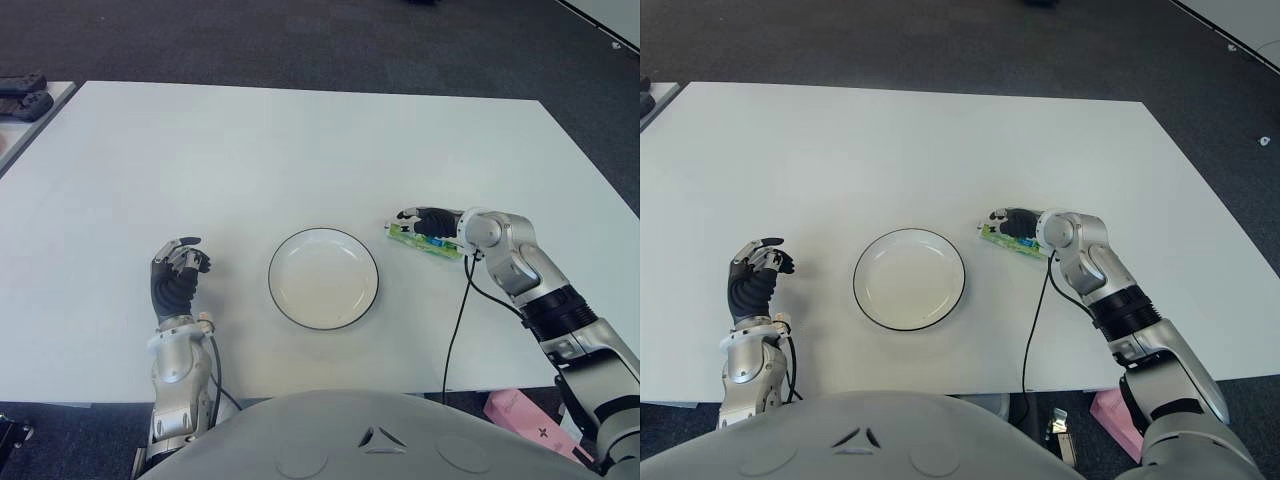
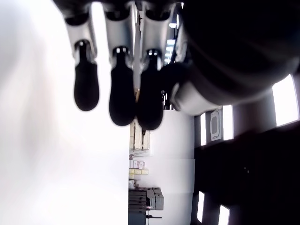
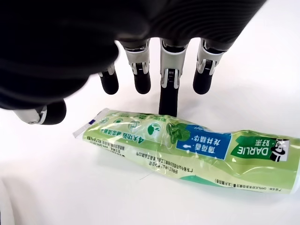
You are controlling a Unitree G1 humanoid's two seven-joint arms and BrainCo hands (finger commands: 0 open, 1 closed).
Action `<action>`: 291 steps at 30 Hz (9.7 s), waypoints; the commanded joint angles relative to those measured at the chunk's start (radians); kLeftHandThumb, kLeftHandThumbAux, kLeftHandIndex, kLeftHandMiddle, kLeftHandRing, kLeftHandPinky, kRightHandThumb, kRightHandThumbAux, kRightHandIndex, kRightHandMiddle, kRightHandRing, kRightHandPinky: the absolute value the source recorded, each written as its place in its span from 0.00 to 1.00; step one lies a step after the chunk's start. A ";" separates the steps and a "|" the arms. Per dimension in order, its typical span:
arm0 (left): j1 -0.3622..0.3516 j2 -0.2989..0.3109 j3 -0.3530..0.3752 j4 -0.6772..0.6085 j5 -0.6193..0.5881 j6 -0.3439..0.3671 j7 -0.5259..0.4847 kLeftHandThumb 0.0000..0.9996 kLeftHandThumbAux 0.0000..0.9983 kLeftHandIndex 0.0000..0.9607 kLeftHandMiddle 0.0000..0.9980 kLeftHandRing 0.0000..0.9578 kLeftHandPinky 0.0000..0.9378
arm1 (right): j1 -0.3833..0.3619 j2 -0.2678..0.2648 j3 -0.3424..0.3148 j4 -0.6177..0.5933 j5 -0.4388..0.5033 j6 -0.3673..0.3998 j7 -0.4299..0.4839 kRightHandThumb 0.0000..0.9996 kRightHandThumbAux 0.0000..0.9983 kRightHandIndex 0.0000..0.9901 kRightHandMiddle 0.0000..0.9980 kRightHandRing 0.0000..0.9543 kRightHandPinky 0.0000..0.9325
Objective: Put the toothpaste on the table into the plate.
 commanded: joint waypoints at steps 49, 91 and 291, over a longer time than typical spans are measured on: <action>0.066 -0.032 0.001 -0.063 -0.035 -0.011 0.014 0.70 0.72 0.46 0.65 0.65 0.61 | 0.323 0.070 0.134 0.207 -0.424 -0.121 -0.465 0.61 0.11 0.00 0.00 0.00 0.00; 0.070 0.005 0.012 -0.032 -0.069 -0.033 -0.019 0.70 0.72 0.45 0.65 0.66 0.61 | 0.132 -0.032 0.246 0.514 -0.495 -0.479 -0.951 0.64 0.12 0.00 0.00 0.00 0.00; 0.113 0.004 -0.023 -0.072 -0.047 -0.050 -0.014 0.70 0.72 0.45 0.66 0.66 0.63 | 0.140 -0.203 0.171 0.518 -0.590 -0.919 -0.791 0.55 0.12 0.00 0.00 0.00 0.00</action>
